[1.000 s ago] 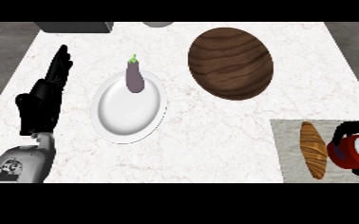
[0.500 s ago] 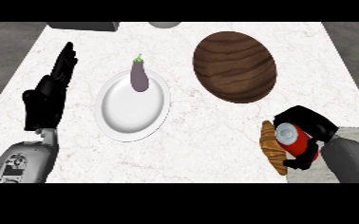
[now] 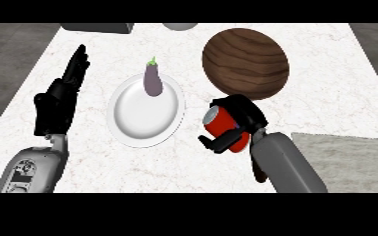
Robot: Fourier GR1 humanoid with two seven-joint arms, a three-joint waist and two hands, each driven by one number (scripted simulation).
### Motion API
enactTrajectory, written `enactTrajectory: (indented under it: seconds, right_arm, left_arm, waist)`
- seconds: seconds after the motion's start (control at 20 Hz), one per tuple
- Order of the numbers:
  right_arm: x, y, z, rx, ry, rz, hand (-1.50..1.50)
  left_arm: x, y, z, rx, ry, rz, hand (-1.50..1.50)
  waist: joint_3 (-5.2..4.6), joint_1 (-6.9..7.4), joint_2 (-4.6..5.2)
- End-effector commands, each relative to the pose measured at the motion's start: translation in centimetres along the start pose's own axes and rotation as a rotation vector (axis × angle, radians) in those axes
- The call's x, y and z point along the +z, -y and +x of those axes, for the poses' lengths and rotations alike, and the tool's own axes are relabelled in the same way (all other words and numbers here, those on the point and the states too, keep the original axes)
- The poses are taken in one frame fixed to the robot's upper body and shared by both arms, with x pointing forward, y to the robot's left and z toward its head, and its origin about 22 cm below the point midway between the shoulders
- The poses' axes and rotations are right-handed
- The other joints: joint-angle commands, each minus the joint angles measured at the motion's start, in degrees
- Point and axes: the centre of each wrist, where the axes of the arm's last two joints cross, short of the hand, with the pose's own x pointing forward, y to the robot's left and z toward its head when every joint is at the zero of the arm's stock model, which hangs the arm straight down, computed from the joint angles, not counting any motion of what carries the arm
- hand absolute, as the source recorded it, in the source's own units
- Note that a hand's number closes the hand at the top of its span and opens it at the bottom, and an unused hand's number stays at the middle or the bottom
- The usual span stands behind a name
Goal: Pick the can from the placemat and place it in the bowl
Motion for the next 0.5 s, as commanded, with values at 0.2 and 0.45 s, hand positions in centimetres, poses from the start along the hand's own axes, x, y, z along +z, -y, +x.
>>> enactTrajectory:
  seconds: [0.2,0.45]
  right_arm:
    - [-2.6,1.2,9.6,-0.102,-0.108,-0.407,1.50]
    - [-3.3,1.7,14.8,-0.075,-0.230,-0.577,1.50]
  left_arm:
    - [-0.1,0.6,-0.2,0.006,-0.008,0.003,0.00]
    - [0.2,0.7,-0.9,-0.009,-0.026,0.004,0.00]
  waist:
    - [0.66,-0.10,-0.01]
    - [0.54,-0.88,0.16]
